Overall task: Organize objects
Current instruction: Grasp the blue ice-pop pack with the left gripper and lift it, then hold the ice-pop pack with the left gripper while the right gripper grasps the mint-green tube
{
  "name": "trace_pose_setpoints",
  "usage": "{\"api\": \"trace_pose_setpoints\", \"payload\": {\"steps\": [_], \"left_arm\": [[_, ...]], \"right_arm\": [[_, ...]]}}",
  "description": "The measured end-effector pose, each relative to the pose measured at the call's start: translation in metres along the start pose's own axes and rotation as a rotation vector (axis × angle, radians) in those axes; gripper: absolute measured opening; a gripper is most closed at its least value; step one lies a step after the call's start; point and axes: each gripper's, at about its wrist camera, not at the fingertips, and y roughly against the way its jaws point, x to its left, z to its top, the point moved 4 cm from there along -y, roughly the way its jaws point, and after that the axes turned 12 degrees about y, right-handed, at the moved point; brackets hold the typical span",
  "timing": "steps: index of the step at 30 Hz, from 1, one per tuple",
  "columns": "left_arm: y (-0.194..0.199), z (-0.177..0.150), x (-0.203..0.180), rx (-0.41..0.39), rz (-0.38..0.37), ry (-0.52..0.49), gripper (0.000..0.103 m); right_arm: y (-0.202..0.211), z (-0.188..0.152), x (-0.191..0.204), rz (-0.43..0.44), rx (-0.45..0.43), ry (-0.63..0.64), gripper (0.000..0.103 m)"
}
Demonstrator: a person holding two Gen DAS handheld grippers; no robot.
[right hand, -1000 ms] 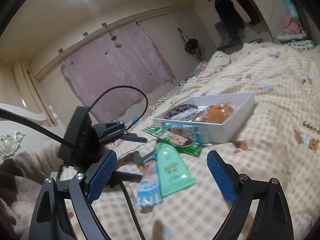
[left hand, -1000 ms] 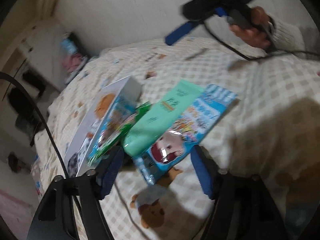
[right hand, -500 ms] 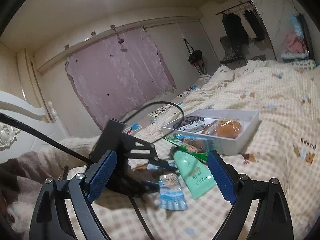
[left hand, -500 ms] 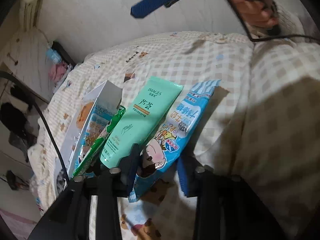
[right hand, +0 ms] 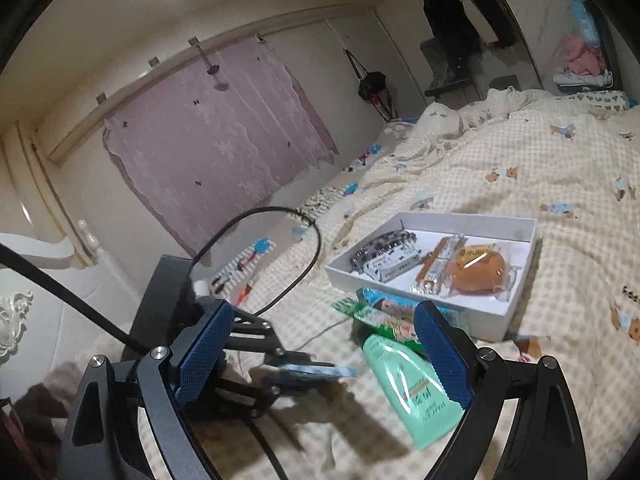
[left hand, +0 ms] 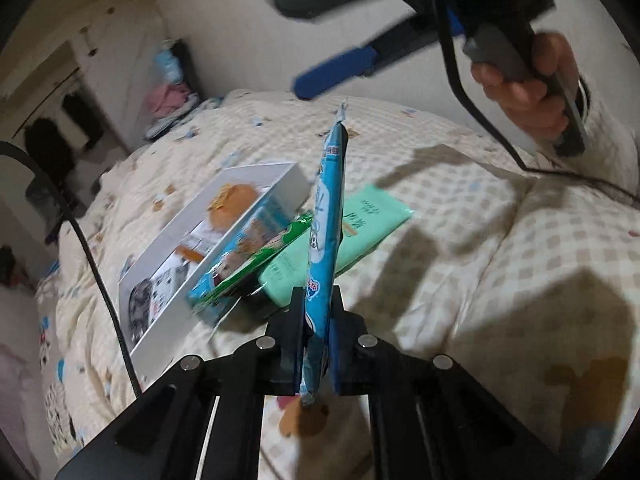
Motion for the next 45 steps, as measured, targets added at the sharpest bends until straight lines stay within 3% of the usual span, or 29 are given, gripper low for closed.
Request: {"api": "trace_pose_setpoints", "payload": {"steps": [3, 6, 8, 10, 14, 18, 21, 25, 27, 28, 29, 33, 34, 35, 37, 42, 45], "left_arm": [[0.009, -0.004, 0.002, -0.04, -0.012, 0.055, 0.011], [0.018, -0.019, -0.008, -0.123, -0.089, 0.095, 0.011], [0.016, -0.023, -0.003, -0.148, -0.105, 0.145, 0.011], [0.021, -0.022, 0.006, -0.177, -0.096, 0.19, 0.011], [0.024, -0.023, 0.007, -0.168, -0.096, 0.178, 0.011], [0.024, -0.023, 0.004, -0.17, -0.093, 0.184, 0.011], [0.025, -0.024, 0.004, -0.175, -0.096, 0.196, 0.011], [0.03, -0.025, 0.011, -0.191, -0.095, 0.213, 0.011], [0.031, -0.026, 0.013, -0.194, -0.096, 0.22, 0.011], [0.031, -0.025, 0.013, -0.195, -0.096, 0.221, 0.011], [0.032, -0.025, 0.013, -0.195, -0.094, 0.22, 0.011], [0.033, -0.026, 0.012, -0.196, -0.09, 0.216, 0.011], [0.033, -0.026, 0.012, -0.198, -0.088, 0.215, 0.011], [0.033, -0.026, 0.013, -0.199, -0.087, 0.215, 0.011], [0.032, -0.026, 0.014, -0.2, -0.086, 0.215, 0.011], [0.032, -0.026, 0.013, -0.199, -0.085, 0.214, 0.011], [0.033, -0.026, 0.014, -0.197, -0.087, 0.214, 0.011]], "right_arm": [[0.003, -0.016, -0.011, 0.026, -0.024, -0.025, 0.093], [0.001, -0.033, -0.02, 0.006, -0.003, -0.023, 0.093], [-0.001, -0.044, -0.024, 0.0, 0.022, 0.0, 0.078], [-0.004, -0.055, -0.029, -0.041, 0.068, 0.029, 0.074], [-0.009, -0.07, -0.038, -0.117, 0.143, 0.118, 0.07], [-0.014, -0.081, -0.043, -0.122, 0.167, 0.173, 0.07], [-0.031, -0.078, -0.028, -0.196, 0.222, 0.272, 0.07], [-0.064, -0.077, -0.006, -0.207, 0.316, 0.395, 0.07], [-0.085, -0.084, -0.005, -0.291, 0.404, 0.427, 0.065], [-0.091, -0.088, -0.007, -0.311, 0.432, 0.428, 0.056], [-0.095, -0.091, -0.01, -0.317, 0.442, 0.412, 0.055], [-0.079, -0.091, -0.019, -0.281, 0.367, 0.314, 0.047], [-0.073, -0.09, -0.022, -0.279, 0.345, 0.285, 0.026], [-0.068, -0.088, -0.022, -0.259, 0.322, 0.26, 0.021], [-0.057, -0.085, -0.022, -0.185, 0.277, 0.208, 0.017], [-0.039, -0.082, -0.023, -0.123, 0.213, 0.15, 0.017], [-0.042, -0.081, -0.02, -0.139, 0.223, 0.167, 0.017]]}}
